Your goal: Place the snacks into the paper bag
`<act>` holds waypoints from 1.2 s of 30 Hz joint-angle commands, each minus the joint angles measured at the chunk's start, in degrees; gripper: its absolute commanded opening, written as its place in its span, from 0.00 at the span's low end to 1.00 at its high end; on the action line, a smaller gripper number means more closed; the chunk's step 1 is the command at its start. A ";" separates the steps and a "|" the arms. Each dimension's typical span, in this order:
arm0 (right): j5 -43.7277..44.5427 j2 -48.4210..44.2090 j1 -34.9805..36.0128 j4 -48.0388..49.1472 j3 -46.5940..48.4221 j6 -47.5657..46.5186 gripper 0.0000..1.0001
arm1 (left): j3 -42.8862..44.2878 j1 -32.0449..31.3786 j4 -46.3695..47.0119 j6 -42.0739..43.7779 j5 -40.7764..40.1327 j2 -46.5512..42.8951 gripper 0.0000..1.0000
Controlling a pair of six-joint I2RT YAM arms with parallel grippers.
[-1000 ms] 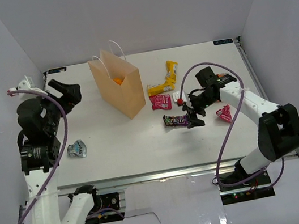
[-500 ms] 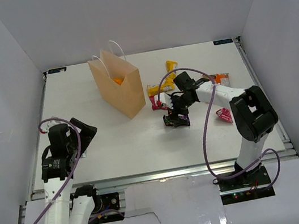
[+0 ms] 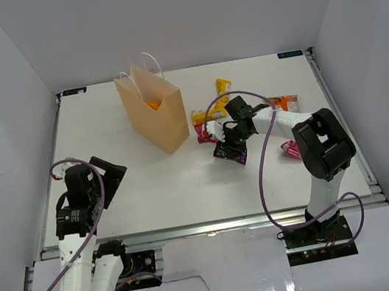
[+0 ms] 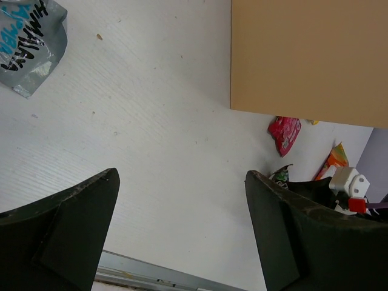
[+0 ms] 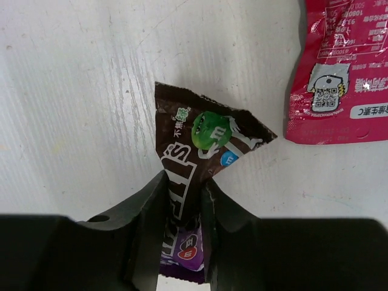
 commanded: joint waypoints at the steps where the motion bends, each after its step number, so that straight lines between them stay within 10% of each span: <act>1: -1.46 -2.37 -0.19 0.76 -1.21 1.57 0.29 | -0.32 0.09 -0.54 -1.74 -0.94 -0.30 0.95; 14: -23.89 -17.94 1.47 1.01 12.03 17.10 0.09 | -4.36 0.00 1.30 -7.27 1.08 0.93 0.94; 21: -5.48 -8.89 8.58 14.61 35.86 43.11 0.08 | -3.74 0.00 1.83 -7.10 3.08 1.90 0.93; 32: 18.47 4.47 14.22 32.49 47.47 48.15 0.12 | -4.27 0.00 -0.98 -7.89 4.07 -3.29 0.91; 36: 20.15 6.50 14.05 34.34 46.69 45.35 0.33 | -4.62 0.00 -1.51 -7.89 4.42 -4.34 0.93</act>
